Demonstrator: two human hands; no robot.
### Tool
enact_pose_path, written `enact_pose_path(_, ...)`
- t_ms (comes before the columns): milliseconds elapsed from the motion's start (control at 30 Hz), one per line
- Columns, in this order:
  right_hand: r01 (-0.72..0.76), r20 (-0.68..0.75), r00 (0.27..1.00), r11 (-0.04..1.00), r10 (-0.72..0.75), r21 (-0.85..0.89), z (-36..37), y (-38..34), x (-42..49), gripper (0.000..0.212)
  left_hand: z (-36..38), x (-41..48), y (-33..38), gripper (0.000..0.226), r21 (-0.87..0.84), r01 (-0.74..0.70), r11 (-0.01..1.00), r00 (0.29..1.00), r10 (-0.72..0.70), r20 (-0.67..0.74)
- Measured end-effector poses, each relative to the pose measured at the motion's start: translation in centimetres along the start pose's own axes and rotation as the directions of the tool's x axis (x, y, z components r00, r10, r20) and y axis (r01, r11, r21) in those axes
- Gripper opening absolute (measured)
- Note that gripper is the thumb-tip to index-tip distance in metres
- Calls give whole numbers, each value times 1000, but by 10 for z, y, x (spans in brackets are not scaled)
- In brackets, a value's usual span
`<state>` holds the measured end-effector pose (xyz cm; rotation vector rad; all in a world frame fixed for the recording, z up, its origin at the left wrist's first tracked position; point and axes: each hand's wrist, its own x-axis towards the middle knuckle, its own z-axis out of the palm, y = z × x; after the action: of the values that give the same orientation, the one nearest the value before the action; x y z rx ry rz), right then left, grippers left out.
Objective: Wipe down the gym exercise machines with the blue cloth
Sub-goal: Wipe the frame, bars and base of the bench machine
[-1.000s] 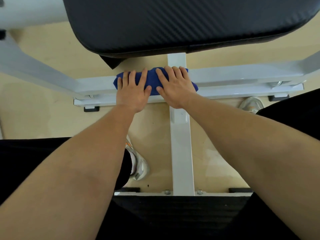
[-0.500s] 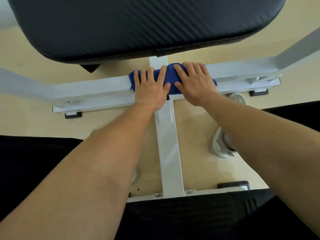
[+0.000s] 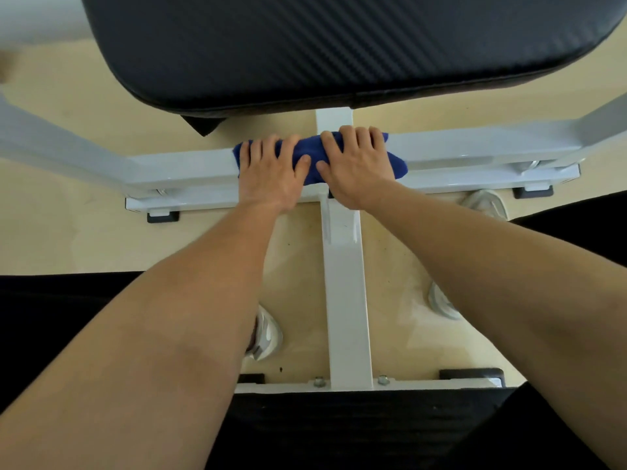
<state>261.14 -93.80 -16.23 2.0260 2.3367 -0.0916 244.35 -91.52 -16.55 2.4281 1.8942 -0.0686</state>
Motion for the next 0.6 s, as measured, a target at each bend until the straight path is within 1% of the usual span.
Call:
enact_pose_path(100, 9, -9, 1000, 1000, -9, 27, 2, -17, 6, 49, 2, -1, -9, 40, 37, 34, 999, 999, -33, -8)
enact_pose_path(267, 115, -47, 992, 993, -115, -11, 7, 9, 1, 52, 5, -4, 21, 43, -27, 94, 995, 995, -94, -19)
enact_pose_path(333, 111, -58, 992, 994, -112, -19, 9, 23, -4, 50, 5, -2, 40, 45, -50, 103, 993, 995, -103, -1)
enact_pose_path(433, 95, -55, 994, 995, -97, -32, 11, 52, -15, 53, 5, 3, 69, 46, -60, 72, 996, 997, -71, 31)
enact_pose_path(600, 67, -8, 998, 998, -67, -2, 7, 109, -32, 55, 6, 11, 110, 47, -16, -24, 1000, 999, 25, 36)
